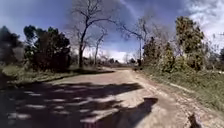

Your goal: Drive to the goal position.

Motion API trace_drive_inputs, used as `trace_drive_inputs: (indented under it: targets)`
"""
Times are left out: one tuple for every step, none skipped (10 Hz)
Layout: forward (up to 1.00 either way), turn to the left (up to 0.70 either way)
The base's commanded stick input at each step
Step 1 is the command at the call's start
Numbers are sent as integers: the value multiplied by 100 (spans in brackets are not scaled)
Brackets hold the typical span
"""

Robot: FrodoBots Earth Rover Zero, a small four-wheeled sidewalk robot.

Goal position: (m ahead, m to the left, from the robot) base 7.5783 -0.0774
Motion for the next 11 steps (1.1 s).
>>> trace_drive_inputs:
  targets:
    - [100,0]
    - [100,0]
    - [100,0]
    - [100,0]
    - [100,0]
    - [100,-20]
    - [100,-40]
    - [100,-40]
    - [100,-35]
    - [100,-2]
    - [100,0]
